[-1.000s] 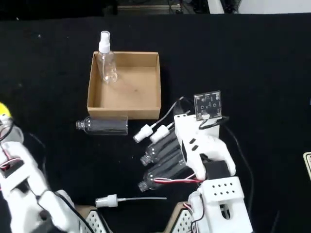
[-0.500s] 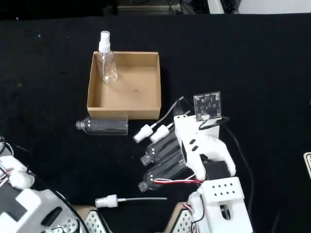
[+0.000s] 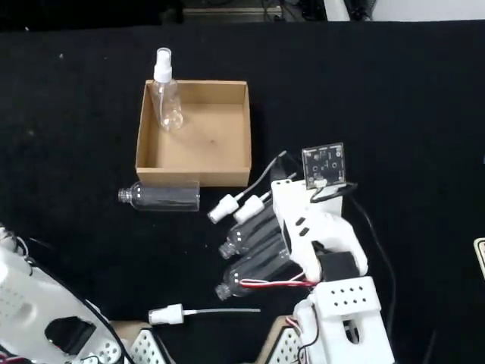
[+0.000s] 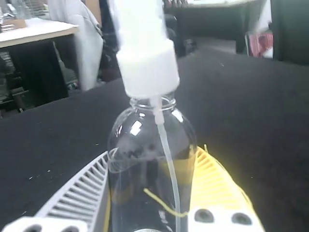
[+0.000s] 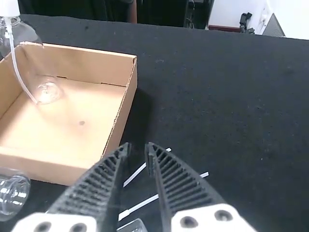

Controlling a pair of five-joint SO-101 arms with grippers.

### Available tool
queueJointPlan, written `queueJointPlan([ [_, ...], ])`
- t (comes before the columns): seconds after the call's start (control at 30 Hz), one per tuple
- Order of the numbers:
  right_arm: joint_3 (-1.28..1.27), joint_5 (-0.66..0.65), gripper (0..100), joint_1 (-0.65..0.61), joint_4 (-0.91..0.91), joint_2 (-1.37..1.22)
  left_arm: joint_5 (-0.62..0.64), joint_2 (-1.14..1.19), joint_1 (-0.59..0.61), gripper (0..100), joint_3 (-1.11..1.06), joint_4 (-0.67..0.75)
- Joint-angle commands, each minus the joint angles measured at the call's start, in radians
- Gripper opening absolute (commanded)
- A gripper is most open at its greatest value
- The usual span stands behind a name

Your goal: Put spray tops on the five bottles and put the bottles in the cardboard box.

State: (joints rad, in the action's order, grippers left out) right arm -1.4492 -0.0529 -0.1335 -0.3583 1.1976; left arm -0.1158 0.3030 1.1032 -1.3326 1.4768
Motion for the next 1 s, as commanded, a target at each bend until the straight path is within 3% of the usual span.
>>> queueJointPlan([
  [0.0, 0.005, 0.002, 3.2, 0.005, 0.031, 0.035, 0.032, 0.083, 0.016, 3, 0.044, 0.144],
  [0.17, 0.004, 0.002, 3.2, 0.005, 0.031, 0.035, 0.032, 0.121, 0.015, 5, 0.044, 0.186],
  [0.33, 0.004, 0.002, 3.2, 0.005, 0.031, 0.035, 0.037, 0.121, 0.018, 18, 0.044, 0.186],
  [0.57, 0.002, 0.002, 3.2, 0.005, 0.031, 0.035, 0.034, 0.121, 0.016, 19, 0.041, 0.186],
  [0.73, 0.002, 0.002, 3.2, 0.005, 0.031, 0.035, 0.038, 0.121, 0.019, 30, 0.038, 0.186],
  [0.97, 0.002, 0.002, 3.2, 0.005, 0.031, 0.035, 0.032, 0.12, 0.018, 30, 0.044, 0.189],
])
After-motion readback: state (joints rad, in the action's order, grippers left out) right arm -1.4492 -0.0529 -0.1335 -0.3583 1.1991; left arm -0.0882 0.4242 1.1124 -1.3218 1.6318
